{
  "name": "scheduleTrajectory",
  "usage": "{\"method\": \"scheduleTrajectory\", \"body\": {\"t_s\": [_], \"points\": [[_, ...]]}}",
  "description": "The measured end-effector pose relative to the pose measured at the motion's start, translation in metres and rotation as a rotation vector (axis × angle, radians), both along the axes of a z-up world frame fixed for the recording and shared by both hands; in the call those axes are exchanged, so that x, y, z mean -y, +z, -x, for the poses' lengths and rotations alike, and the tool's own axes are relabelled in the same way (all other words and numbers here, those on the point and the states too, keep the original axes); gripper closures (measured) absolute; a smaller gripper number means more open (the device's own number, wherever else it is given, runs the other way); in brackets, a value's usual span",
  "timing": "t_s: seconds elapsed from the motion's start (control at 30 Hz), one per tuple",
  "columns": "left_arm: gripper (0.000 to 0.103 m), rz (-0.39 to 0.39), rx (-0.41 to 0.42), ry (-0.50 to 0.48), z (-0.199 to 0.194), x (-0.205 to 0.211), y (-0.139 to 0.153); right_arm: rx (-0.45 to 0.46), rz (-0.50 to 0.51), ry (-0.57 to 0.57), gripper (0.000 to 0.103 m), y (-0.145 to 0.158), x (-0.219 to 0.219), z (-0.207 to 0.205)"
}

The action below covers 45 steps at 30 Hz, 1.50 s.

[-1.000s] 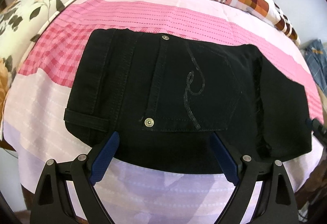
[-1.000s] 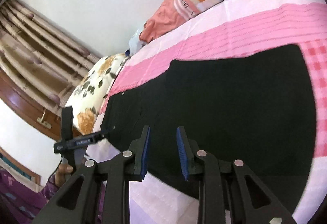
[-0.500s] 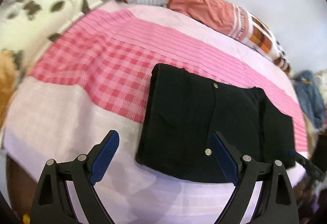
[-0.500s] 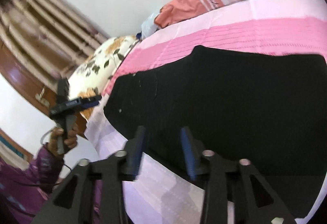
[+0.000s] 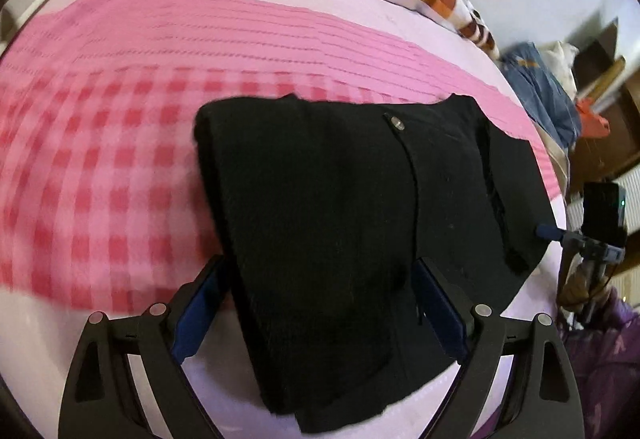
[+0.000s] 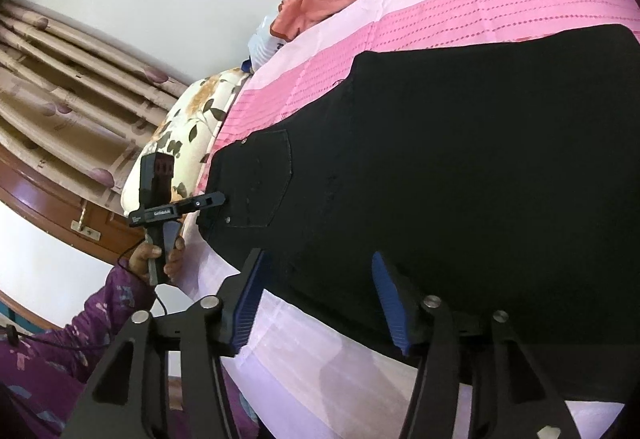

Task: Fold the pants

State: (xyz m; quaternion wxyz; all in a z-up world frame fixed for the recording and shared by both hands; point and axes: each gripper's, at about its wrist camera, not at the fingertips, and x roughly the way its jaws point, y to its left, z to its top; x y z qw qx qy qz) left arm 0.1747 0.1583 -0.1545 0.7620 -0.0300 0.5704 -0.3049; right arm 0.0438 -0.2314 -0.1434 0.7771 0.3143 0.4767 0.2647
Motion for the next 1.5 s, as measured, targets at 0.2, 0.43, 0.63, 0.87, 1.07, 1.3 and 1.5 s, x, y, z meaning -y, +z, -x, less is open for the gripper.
{"method": "scheduleTrajectory", "body": {"t_s": [0.2,0.43,0.63,0.87,1.07,1.3,1.5], "points": [[0.053,0.047,-0.038,0.022,-0.013,-0.004,0.000,-0.026,-0.012,-0.030,0.040,-0.002,-0.006,0.001],[0.073,-0.006,0.095,-0.009,0.003,0.002,0.018,-0.028,-0.030,-0.030,0.039,0.007,-0.017,-0.004],[0.081,0.079,0.100,0.081,0.011,-0.003,0.036,-0.016,-0.043,0.010,0.038,0.010,-0.033,-0.010],[0.084,0.142,0.064,0.083,0.019,0.012,0.069,0.042,-0.116,0.084,0.038,0.018,-0.057,-0.024],[0.086,0.175,0.054,0.067,0.031,0.051,0.100,0.079,-0.169,0.165,0.038,0.023,-0.083,-0.029],[0.086,0.255,-0.004,-0.012,0.037,0.131,0.114,0.140,-0.247,0.201,0.036,0.031,-0.077,-0.024],[0.084,0.335,-0.089,-0.084,0.031,0.203,0.097,0.133,-0.278,0.111,0.018,0.022,-0.022,-0.013]]}}
